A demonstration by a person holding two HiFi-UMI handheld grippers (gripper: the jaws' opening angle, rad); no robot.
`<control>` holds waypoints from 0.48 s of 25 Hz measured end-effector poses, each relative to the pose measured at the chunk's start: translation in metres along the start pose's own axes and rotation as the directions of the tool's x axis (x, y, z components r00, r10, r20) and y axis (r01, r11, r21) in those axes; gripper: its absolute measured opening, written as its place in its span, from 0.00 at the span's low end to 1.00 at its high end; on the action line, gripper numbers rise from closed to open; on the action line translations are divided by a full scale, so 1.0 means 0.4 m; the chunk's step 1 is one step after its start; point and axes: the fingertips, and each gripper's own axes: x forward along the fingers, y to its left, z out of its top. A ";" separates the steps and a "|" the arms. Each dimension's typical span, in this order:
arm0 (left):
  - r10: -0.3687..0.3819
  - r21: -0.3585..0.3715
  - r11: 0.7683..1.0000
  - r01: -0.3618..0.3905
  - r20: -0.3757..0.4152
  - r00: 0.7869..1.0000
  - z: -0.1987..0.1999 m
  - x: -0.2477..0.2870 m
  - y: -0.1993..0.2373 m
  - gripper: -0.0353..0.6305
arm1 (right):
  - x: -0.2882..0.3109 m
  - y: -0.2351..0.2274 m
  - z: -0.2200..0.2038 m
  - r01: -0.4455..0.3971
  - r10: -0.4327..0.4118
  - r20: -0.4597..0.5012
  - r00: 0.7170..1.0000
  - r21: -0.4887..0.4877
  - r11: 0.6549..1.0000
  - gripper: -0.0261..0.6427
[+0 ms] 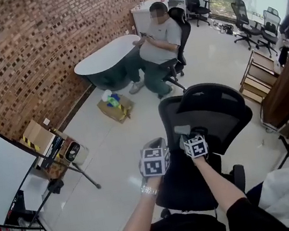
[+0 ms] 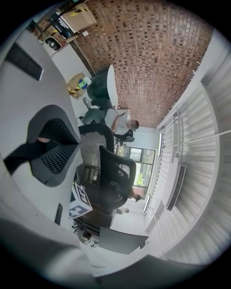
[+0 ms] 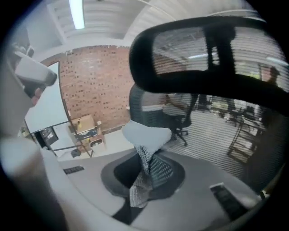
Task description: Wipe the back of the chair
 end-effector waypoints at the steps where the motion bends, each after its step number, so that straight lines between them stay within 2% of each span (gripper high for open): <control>1: 0.006 0.004 1.000 -0.006 -0.001 1.000 0.002 -0.008 0.007 0.06 | 0.037 0.041 0.011 -0.020 0.020 -0.011 1.000 -0.013 1.000 0.08; 4: 0.017 0.015 1.000 -0.017 -0.005 1.000 -0.002 -0.030 0.010 0.06 | 0.121 0.085 0.001 -0.034 0.033 -0.071 0.997 -0.023 0.999 0.08; 6: 0.024 0.020 1.000 -0.023 -0.007 1.000 -0.008 -0.036 0.006 0.06 | 0.136 0.055 -0.005 -0.010 0.007 -0.088 0.996 -0.035 0.999 0.08; 9: 0.030 0.019 0.999 -0.030 -0.017 0.999 -0.021 -0.029 0.008 0.06 | 0.104 -0.069 -0.033 0.083 -0.086 -0.106 0.991 -0.030 0.996 0.08; 12: 0.027 0.013 1.000 -0.027 -0.021 0.999 -0.028 -0.010 0.006 0.06 | 0.035 -0.230 -0.082 0.189 -0.185 -0.115 0.976 0.021 0.982 0.08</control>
